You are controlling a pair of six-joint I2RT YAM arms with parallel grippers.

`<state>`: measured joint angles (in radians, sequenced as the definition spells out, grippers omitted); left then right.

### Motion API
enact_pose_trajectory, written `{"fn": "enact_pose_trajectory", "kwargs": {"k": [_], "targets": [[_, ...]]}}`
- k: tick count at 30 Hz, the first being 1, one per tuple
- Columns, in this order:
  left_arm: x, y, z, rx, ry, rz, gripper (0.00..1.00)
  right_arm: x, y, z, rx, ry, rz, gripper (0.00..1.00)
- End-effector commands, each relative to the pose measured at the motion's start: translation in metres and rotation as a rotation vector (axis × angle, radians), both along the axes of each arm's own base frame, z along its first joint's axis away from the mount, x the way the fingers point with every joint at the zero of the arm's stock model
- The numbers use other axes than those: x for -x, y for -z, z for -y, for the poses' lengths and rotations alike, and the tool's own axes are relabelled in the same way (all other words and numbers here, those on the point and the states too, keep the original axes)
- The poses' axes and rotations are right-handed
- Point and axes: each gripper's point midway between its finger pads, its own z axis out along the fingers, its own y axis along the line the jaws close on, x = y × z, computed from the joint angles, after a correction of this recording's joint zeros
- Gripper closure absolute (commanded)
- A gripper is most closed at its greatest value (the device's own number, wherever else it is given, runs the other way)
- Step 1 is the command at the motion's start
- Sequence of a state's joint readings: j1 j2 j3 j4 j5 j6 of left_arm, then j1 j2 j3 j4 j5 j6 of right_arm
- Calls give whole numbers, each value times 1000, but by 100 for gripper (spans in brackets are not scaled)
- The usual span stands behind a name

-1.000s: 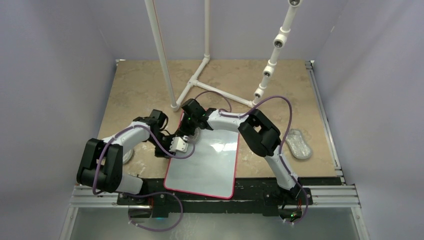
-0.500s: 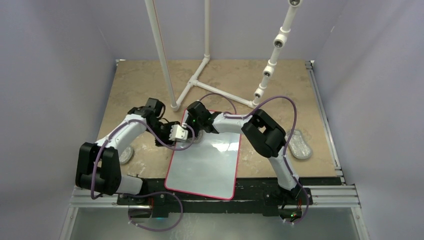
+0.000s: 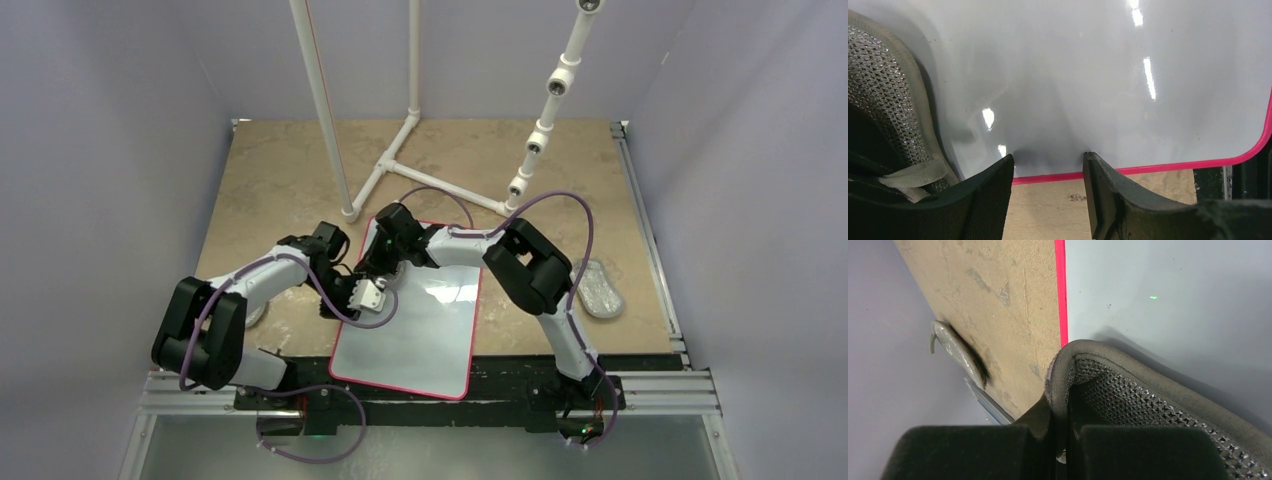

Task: Erase the whiteboard
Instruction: Erase the whiteboard at the center of the board.

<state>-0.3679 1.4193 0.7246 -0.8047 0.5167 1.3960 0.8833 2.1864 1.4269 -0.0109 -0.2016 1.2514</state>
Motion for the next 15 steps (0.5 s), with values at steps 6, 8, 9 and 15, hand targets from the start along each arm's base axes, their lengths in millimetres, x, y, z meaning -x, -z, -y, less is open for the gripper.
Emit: {"fn": "enact_pose_trajectory", "kwargs": {"k": [6,8,9,15], "targets": [[21,45,-34,-180,9,-22,50,34,42,82,307,-54,-24,100],[25,47,-39,-202,17,-26,51,30,45,110,358,-17,-9,100],[28,48,-41,-209,20,-28,51,27,48,123,385,0,-5,100],[31,51,-46,-236,27,-49,54,17,53,111,401,-13,40,100]]}}
